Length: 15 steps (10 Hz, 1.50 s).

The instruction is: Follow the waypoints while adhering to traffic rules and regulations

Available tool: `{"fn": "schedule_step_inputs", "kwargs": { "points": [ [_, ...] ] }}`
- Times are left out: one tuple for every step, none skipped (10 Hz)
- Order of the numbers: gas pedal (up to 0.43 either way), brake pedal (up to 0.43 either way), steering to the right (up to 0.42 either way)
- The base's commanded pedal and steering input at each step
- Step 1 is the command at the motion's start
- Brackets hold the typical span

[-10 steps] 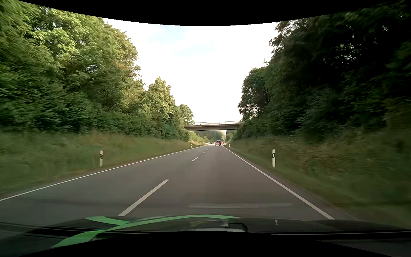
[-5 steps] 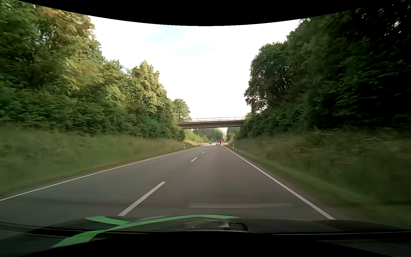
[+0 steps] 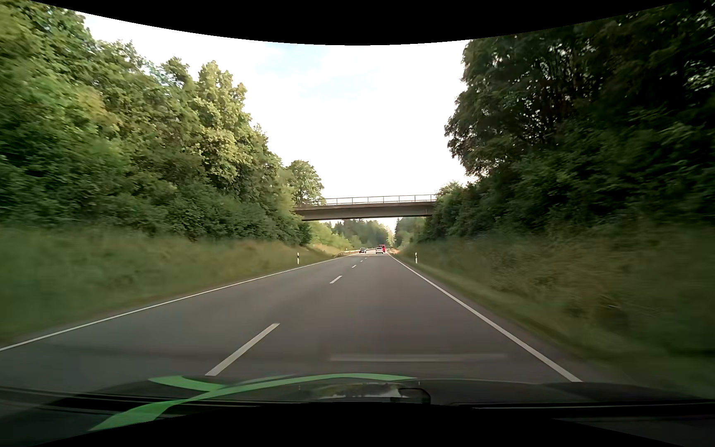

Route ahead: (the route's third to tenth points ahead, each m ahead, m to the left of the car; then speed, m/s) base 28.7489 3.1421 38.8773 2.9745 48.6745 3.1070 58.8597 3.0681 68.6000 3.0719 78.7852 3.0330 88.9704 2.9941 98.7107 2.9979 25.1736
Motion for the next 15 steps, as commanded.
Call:
{"fn": "schedule_step_inputs", "kwargs": {
  "points": [
    [0.331,0.000,-0.003],
    [0.339,0.000,-0.003],
    [0.339,0.000,-0.003],
    [0.331,0.000,-0.003],
    [0.311,0.000,-0.003],
    [0.280,0.000,-0.003],
    [0.280,0.000,-0.003],
    [0.280,0.000,-0.003],
    [0.280,0.000,-0.003],
    [0.287,0.000,-0.003],
    [0.299,0.000,-0.002],
    [0.319,0.000,-0.001],
    [0.331,0.000,-0.001],
    [0.339,0.000,-0.001],
    [0.339,0.000,-0.001]
  ]
}}
